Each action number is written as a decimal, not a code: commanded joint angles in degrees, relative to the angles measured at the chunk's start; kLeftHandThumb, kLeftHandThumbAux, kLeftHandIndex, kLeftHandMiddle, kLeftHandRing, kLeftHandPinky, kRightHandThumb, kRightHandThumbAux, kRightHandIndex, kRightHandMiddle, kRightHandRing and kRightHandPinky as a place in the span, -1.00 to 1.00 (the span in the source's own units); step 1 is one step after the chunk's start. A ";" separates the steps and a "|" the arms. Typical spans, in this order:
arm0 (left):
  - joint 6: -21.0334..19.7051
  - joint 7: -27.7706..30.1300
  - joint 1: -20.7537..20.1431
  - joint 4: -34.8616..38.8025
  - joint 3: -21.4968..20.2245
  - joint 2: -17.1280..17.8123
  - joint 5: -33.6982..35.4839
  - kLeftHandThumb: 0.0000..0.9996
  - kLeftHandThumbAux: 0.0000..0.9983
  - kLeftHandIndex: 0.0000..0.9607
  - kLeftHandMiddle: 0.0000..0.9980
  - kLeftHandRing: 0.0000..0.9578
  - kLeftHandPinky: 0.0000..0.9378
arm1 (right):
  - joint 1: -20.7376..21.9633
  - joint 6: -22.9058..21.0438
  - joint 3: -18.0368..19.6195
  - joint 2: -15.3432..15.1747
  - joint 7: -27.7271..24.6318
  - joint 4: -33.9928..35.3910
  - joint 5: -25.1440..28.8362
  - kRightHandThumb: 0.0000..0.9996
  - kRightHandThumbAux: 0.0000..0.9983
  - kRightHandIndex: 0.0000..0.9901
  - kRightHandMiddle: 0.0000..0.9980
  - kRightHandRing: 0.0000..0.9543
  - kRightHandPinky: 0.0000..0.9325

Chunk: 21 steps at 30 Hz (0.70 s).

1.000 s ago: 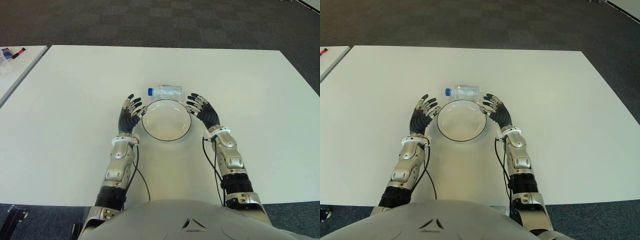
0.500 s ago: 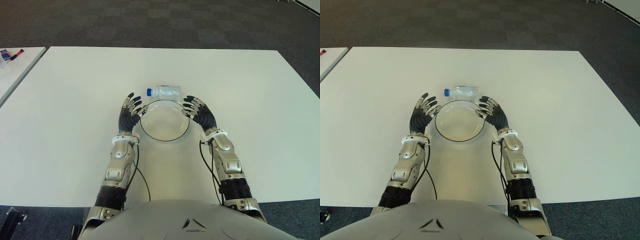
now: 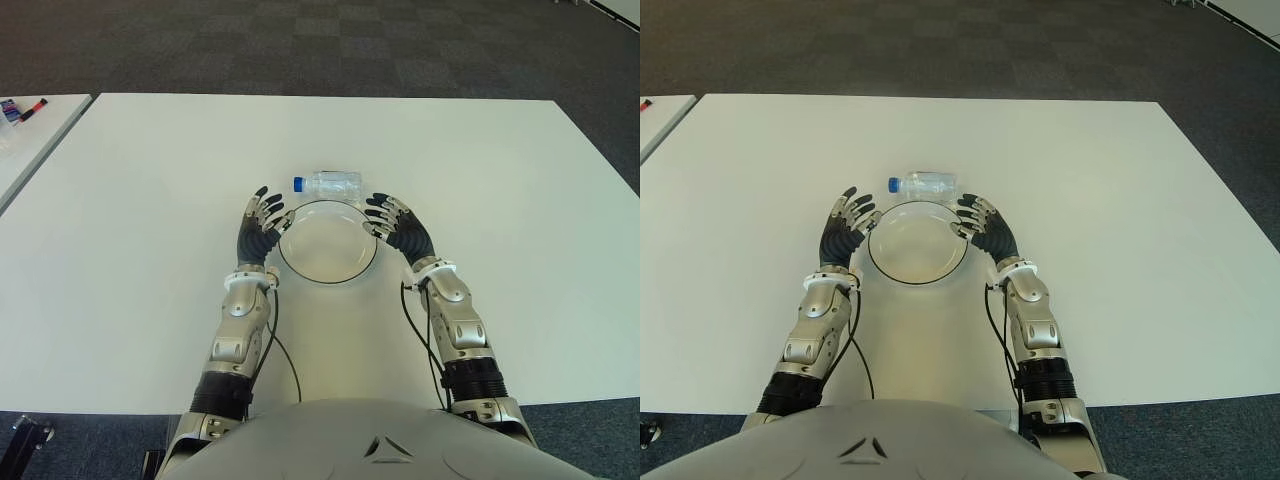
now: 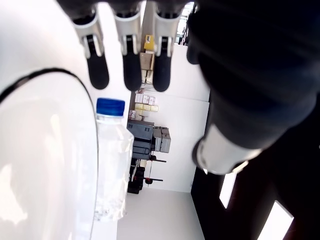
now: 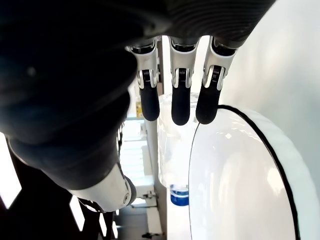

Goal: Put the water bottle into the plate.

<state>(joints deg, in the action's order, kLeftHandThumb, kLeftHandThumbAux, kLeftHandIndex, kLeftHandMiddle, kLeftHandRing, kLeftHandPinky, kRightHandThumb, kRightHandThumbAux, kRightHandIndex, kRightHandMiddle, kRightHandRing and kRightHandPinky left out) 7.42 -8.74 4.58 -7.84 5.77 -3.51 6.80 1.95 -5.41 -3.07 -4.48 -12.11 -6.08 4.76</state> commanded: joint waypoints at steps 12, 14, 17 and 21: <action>1.08 -0.79 -1.40 -3.13 0.05 -4.70 0.11 -0.39 0.62 -0.79 -0.59 -0.57 -0.51 | 8.65 4.56 0.18 -1.07 3.44 -5.61 -4.71 -0.50 0.68 -0.68 -0.61 -0.58 -0.48; 1.27 -0.72 -1.52 -3.46 0.05 -4.67 0.10 -0.38 0.63 -0.79 -0.59 -0.57 -0.51 | 10.34 5.55 0.26 -1.58 4.11 -6.96 -5.73 -0.48 0.66 -0.68 -0.61 -0.57 -0.47; 1.72 -0.54 -1.67 -4.10 0.09 -4.56 0.01 -0.38 0.63 -0.79 -0.60 -0.58 -0.52 | 15.19 6.62 0.40 -2.54 5.87 -10.42 -7.91 -0.43 0.63 -0.68 -0.60 -0.55 -0.44; 2.37 -0.52 -1.89 -5.08 0.06 -4.52 -0.10 -0.40 0.64 -0.79 -0.61 -0.58 -0.52 | 19.74 9.91 -0.47 -3.25 8.59 -15.53 -11.34 -0.36 0.57 -0.69 -0.60 -0.56 -0.45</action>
<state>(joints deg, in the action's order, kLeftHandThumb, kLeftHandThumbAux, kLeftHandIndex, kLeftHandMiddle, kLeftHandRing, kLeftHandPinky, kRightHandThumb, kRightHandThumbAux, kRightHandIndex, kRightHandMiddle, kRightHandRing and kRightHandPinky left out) 9.64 -8.87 3.27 -11.40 5.62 -3.52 6.80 18.23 1.74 -3.03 -7.17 -5.56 -17.64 -4.15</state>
